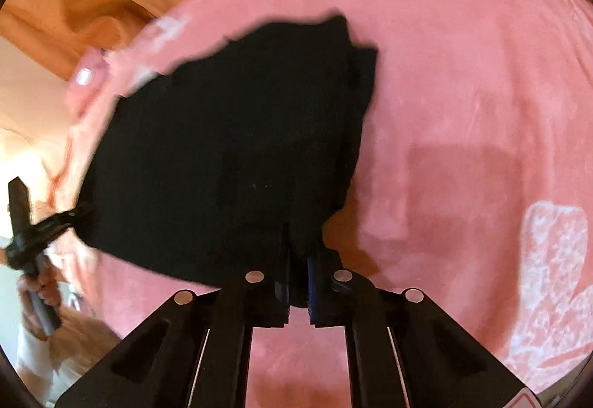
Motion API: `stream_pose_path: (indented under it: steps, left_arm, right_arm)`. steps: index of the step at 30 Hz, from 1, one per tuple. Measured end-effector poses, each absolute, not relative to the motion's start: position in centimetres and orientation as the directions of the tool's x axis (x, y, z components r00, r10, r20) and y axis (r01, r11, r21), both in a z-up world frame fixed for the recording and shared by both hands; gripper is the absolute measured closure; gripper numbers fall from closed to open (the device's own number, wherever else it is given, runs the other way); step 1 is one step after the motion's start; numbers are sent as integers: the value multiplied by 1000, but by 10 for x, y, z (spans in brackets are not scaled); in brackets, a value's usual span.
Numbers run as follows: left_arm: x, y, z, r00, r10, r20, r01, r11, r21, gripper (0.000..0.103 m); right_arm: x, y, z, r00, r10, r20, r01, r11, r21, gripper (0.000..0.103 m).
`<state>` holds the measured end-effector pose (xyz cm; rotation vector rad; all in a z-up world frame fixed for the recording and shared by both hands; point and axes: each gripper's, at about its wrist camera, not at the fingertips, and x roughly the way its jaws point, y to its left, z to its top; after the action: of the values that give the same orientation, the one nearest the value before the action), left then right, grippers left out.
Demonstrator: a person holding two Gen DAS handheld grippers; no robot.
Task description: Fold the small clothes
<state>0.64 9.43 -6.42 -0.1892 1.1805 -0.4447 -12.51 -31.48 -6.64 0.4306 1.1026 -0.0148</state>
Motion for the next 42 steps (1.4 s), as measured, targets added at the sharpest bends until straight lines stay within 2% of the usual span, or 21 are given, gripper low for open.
stream_pose_path:
  steps: [3, 7, 11, 12, 14, 16, 18, 21, 22, 24, 26, 27, 30, 32, 35, 37, 38, 39, 40, 41, 42]
  left_arm:
    - [-20, 107, -74, 264, -446, -855, 229, 890, -394, 94]
    - [-34, 112, -91, 223, -451, -864, 211, 888, -408, 92]
    - [-28, 106, -85, 237, -437, -867, 217, 894, -391, 86]
    - [-24, 107, -83, 240, -449, -861, 200, 890, -409, 84]
    - [-14, 113, -76, 277, -467, -840, 147, 884, -444, 66]
    - [1, 120, -68, 307, -484, -819, 87, 871, -483, 52]
    - [24, 119, -62, 321, -482, -815, 36, 866, -498, 37]
    - [58, 103, -63, 332, -413, -848, 35, 904, -427, 35]
    - [68, 94, -66, 329, -392, -859, 52, 916, -398, 36]
    - [84, 78, -75, 334, -352, -874, 90, 935, -343, 50]
    - [91, 65, -80, 338, -332, -881, 138, 943, -302, 99]
    - [92, 61, -75, 361, -335, -870, 164, 941, -295, 99]
    - [95, 71, -57, 448, -365, -816, 167, 931, -325, 100]
    - [105, 79, -61, 455, -314, -833, 132, 949, -285, 101]
    - [115, 88, -97, 353, -269, -896, 71, 963, -261, 101]
    - [113, 90, -90, 371, -278, -886, 80, 960, -268, 101]
    - [111, 92, -86, 373, -282, -884, 93, 959, -267, 91]
    - [106, 99, -81, 375, -298, -878, 81, 954, -289, 81]
    - [102, 108, -78, 375, -326, -868, 59, 943, -328, 54]
    - [98, 117, -78, 378, -356, -855, 26, 927, -374, 32]
    - [95, 128, -79, 392, -384, -836, -24, 904, -426, 27]
  right_arm:
    - [-154, -321, -59, 452, 167, -876, 223, 930, 293, 100]
    - [-170, -311, -113, 241, 128, -962, 241, 952, 187, 100]
    - [-168, -316, -99, 296, 118, -948, 266, 943, 200, 96]
    - [-166, -321, -94, 319, 126, -939, 284, 933, 221, 89]
    - [-161, -330, -78, 389, 115, -914, 302, 921, 245, 74]
    - [-147, -337, -63, 448, 90, -889, 307, 919, 248, 45]
    - [-128, -348, -51, 505, 88, -859, 305, 913, 272, 42]
    - [-82, -354, -55, 526, 93, -845, 313, 903, 294, 40]
    - [-71, -352, -60, 513, 89, -854, 313, 907, 283, 40]
    - [-48, -345, -78, 475, 64, -878, 308, 922, 234, 40]
    - [-33, -338, -91, 454, 80, -888, 277, 934, 226, 63]
    - [-28, -336, -93, 451, 105, -886, 261, 934, 244, 102]
    - [-31, -326, -57, 572, 85, -816, 203, 949, 241, 100]
    - [-26, -329, -45, 610, 47, -791, 216, 951, 223, 100]
    - [-10, -338, -92, 449, 17, -893, 275, 948, 157, 100]
    - [-11, -342, -105, 431, 36, -902, 303, 935, 182, 99]
    - [-13, -342, -97, 430, 32, -902, 314, 932, 183, 96]
    - [-16, -340, -89, 437, 33, -899, 325, 926, 192, 86]
    - [-25, -337, -78, 470, 36, -882, 329, 920, 212, 57]
    - [-30, -335, -73, 489, 24, -872, 337, 917, 215, 38]
    - [-36, -334, -68, 511, -1, -860, 347, 915, 205, 15]
